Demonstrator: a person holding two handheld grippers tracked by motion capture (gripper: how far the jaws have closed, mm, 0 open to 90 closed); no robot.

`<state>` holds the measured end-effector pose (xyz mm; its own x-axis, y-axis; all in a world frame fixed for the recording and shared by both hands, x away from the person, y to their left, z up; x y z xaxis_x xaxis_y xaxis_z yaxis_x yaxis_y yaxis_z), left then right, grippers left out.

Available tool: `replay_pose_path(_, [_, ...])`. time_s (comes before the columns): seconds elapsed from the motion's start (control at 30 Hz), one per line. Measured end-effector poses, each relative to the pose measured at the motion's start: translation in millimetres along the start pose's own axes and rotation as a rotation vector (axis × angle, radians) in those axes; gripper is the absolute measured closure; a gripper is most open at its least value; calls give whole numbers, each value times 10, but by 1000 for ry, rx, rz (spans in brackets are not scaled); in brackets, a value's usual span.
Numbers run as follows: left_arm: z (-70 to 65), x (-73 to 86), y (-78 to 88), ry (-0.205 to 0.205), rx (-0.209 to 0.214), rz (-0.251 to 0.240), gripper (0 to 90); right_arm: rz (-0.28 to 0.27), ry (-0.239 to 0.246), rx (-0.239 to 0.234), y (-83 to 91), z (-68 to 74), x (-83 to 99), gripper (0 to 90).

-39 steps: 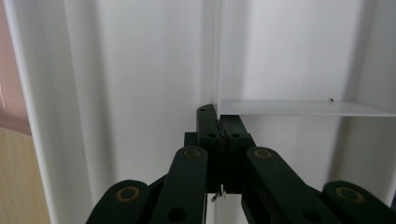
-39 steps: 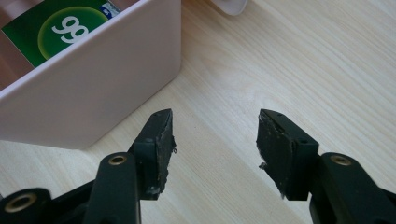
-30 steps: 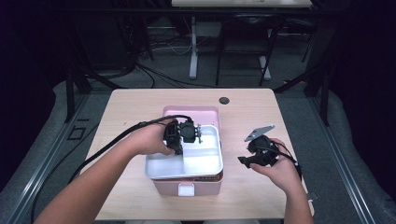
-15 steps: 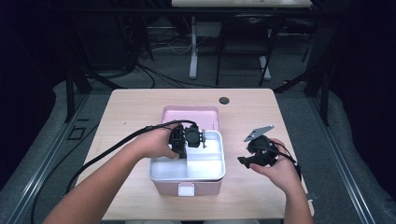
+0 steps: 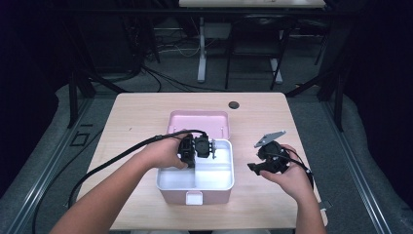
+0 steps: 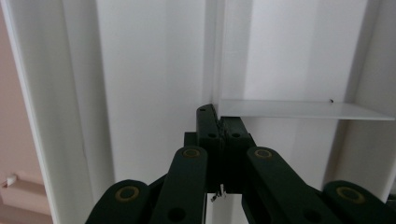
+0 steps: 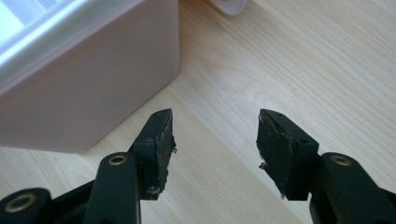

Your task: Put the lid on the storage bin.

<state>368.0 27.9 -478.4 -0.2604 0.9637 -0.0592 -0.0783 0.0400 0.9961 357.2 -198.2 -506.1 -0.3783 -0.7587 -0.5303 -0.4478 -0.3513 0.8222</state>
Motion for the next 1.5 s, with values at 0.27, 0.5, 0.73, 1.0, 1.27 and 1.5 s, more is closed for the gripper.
replay_pose_path(0.27, [5, 19, -66, 12, 16, -18, 885, -15, -17, 0, -25, -5, -14, 454])
replay_pose_path(0.5, [4, 35, -111, 42, 19, -39, 872, -51, -32, 8, -8, -32, -46, 453])
replay_pose_path(0.73, [-18, 52, -107, 41, -9, -51, 866, -132, -55, 37, 48, -75, -169, 454])
replay_pose_path(1.0, [-26, 61, -108, 32, -17, -61, 866, -167, -81, 28, -1, -75, -339, 446])
replay_pose_path(1.27, [-20, 65, -107, 33, -11, -65, 864, -168, -128, 56, 34, -171, -539, 435])
replay_pose_path(1.5, [22, 110, -107, 74, 42, -114, 864, -154, -128, 62, 27, -242, -757, 438])
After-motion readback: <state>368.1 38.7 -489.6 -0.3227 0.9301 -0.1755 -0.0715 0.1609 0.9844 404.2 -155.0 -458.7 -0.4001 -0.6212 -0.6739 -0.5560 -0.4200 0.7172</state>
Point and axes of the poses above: each handheld gripper's, and its own axes: y roughly backward along the jaws, x roughly out of its underside, z roughly to its left, the point moved 5 cm from there along -y, roughly forward along the jaws, and after that the axes turned 15 degrees about y, right-handed, at the moved point
